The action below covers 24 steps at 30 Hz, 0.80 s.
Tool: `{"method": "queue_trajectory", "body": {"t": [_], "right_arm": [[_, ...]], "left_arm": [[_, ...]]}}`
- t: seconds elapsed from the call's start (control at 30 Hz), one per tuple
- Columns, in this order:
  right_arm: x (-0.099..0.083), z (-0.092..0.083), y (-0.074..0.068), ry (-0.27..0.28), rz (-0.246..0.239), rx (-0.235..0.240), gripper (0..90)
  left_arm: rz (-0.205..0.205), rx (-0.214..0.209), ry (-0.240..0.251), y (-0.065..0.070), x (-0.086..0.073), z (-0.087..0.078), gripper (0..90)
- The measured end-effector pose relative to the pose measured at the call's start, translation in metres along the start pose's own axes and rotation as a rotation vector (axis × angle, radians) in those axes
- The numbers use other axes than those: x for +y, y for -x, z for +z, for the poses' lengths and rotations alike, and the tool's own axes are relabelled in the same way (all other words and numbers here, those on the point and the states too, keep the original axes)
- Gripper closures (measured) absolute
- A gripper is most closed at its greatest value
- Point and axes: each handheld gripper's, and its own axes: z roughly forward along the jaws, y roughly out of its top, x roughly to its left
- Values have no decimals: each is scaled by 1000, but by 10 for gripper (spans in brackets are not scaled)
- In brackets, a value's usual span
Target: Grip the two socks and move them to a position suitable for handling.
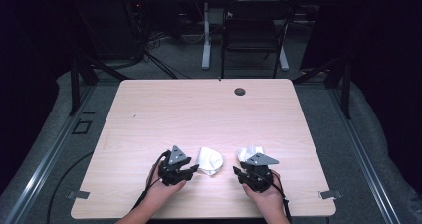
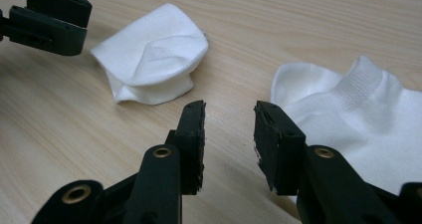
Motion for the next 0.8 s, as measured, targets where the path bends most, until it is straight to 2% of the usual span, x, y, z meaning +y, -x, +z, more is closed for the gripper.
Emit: {"method": "queue_trajectory", "body": {"t": [0.1, 0.13, 0.3, 0.4, 0.43, 0.53, 0.73, 0.8], "right_arm": [[0, 1, 1, 7, 9, -1, 649], [0, 0, 1, 2, 7, -3, 650], [0, 0, 3, 6, 10, -4, 651], [0, 0, 3, 3, 10, -8, 651], [-1, 0, 4, 4, 13, -3, 651], [-1, 0, 5, 3, 14, -4, 650], [0, -1, 7, 9, 25, -5, 650], [0, -1, 8, 14, 31, -1, 650]], "left_arm": [[15, -12, -1, 7, 6, 6, 582], [6, -20, 5, 9, 8, 8, 583], [48, -43, -12, 21, 17, 19, 632], [52, -49, -10, 24, 18, 23, 631], [39, -60, 0, 26, 20, 25, 626], [35, -66, 7, 27, 22, 28, 611], [47, -57, -28, 30, 23, 39, 590], [43, -59, -40, 30, 22, 42, 624]]}}
